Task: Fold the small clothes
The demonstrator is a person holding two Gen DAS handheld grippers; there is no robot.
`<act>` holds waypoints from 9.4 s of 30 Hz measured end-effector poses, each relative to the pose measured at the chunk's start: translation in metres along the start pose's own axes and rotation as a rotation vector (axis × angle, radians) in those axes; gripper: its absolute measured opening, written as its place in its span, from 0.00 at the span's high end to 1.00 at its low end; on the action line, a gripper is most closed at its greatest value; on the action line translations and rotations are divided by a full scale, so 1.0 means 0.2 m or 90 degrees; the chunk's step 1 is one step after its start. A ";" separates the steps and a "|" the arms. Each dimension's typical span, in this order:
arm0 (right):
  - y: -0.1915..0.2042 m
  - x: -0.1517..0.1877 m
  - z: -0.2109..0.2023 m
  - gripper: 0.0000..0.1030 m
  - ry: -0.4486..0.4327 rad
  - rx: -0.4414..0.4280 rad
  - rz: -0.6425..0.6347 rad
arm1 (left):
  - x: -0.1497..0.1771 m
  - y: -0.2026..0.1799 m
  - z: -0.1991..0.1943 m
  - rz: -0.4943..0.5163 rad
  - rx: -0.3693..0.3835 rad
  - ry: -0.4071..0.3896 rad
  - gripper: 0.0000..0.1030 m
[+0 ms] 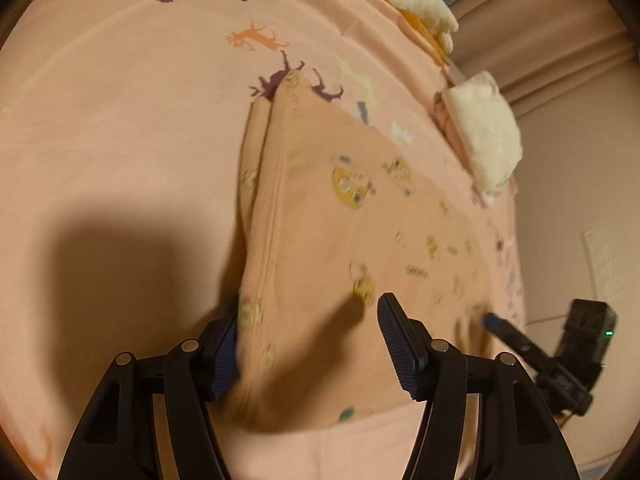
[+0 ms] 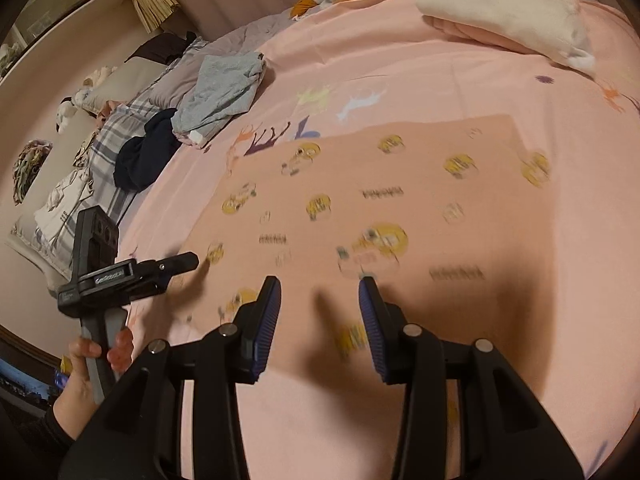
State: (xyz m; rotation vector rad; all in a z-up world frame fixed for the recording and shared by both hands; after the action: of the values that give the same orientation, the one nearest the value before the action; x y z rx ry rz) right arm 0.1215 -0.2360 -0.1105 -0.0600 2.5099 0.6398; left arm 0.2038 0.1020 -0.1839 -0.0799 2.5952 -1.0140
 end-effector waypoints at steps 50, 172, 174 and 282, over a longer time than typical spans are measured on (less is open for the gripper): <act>0.17 0.10 0.15 0.86 0.074 -0.011 -0.042 | -0.18 -0.29 0.05 0.089 -0.121 -0.005 0.82; -0.46 0.16 -0.23 0.89 -0.044 0.046 -0.006 | -0.23 -0.81 0.73 0.186 -0.060 0.049 0.89; -0.48 0.18 -0.24 0.90 -0.033 0.046 -0.003 | -0.26 -0.79 0.81 0.185 -0.085 0.055 0.90; -0.23 0.07 -0.35 0.76 -0.103 -0.059 0.100 | 0.32 -0.84 0.22 0.204 -0.015 0.046 0.79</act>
State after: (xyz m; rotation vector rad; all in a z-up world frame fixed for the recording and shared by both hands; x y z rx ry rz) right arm 0.0821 -0.3071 -0.0863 0.1516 2.3442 0.7919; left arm 0.1466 -0.0638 -0.1213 0.3612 2.5718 -0.8832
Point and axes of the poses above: each gripper's, at about its wrist camera, not at the fingertips, and z roughly the way its jaws point, y to its left, x to its underside, the point moved 3 cm from there along z, roughly the way its jaws point, and after that the axes turned 1 degree about x, right-handed, at the moved point
